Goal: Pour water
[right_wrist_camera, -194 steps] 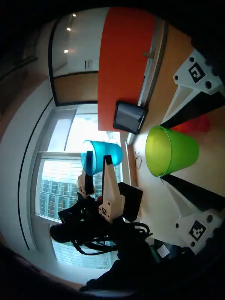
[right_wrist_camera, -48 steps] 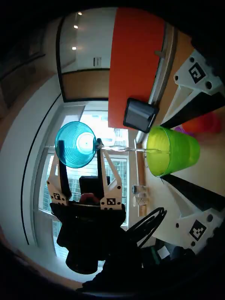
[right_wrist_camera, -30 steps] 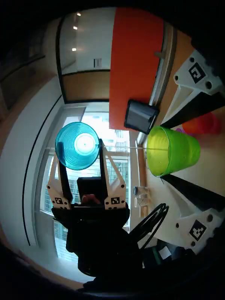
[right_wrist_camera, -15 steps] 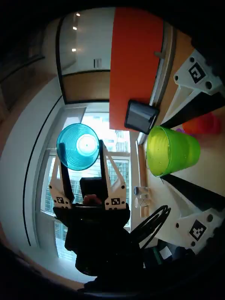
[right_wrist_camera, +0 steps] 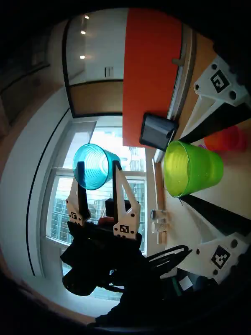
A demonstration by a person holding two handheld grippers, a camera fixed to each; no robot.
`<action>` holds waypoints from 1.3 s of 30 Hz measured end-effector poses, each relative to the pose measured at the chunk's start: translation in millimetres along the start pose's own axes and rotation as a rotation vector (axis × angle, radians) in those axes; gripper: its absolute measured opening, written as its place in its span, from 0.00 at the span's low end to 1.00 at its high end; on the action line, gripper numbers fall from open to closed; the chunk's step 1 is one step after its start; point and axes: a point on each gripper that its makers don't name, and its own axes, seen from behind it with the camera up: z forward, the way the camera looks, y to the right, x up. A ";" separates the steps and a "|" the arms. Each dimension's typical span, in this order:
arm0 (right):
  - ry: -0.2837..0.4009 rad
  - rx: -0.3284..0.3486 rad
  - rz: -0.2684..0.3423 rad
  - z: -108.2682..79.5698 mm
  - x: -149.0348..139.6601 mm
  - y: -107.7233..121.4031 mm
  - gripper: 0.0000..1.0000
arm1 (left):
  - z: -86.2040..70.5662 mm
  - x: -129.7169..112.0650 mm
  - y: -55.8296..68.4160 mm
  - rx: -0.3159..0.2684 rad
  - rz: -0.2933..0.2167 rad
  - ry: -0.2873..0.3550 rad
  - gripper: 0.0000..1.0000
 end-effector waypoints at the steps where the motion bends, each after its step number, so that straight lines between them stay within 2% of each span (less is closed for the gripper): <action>1: 0.000 0.000 0.000 -0.1 0.0 -0.1 0.90 | -0.1 -1.4 -0.2 -0.002 -0.021 -0.001 0.85; 8: 0.001 -0.005 0.000 -0.1 0.2 1.1 0.90 | -3.2 -5.9 -2.4 -0.009 -0.174 0.005 0.85; 14: 0.002 -0.006 -0.001 -0.7 0.5 0.7 0.90 | -7.6 -4.0 -2.6 -0.026 -0.330 0.015 0.85; 23: 0.010 -0.012 0.001 -1.5 4.2 1.0 0.90 | -7.5 -12.1 -13.4 -0.037 -0.562 0.010 0.85; 32: 0.014 -0.016 -0.003 -1.5 8.2 0.3 0.90 | -9.4 -15.9 -17.0 -0.079 -0.814 0.015 0.85; 39: 0.018 -0.020 -0.006 -2.3 11.2 -0.9 0.90 | -5.4 -30.5 -18.1 -0.088 -1.005 -0.014 0.85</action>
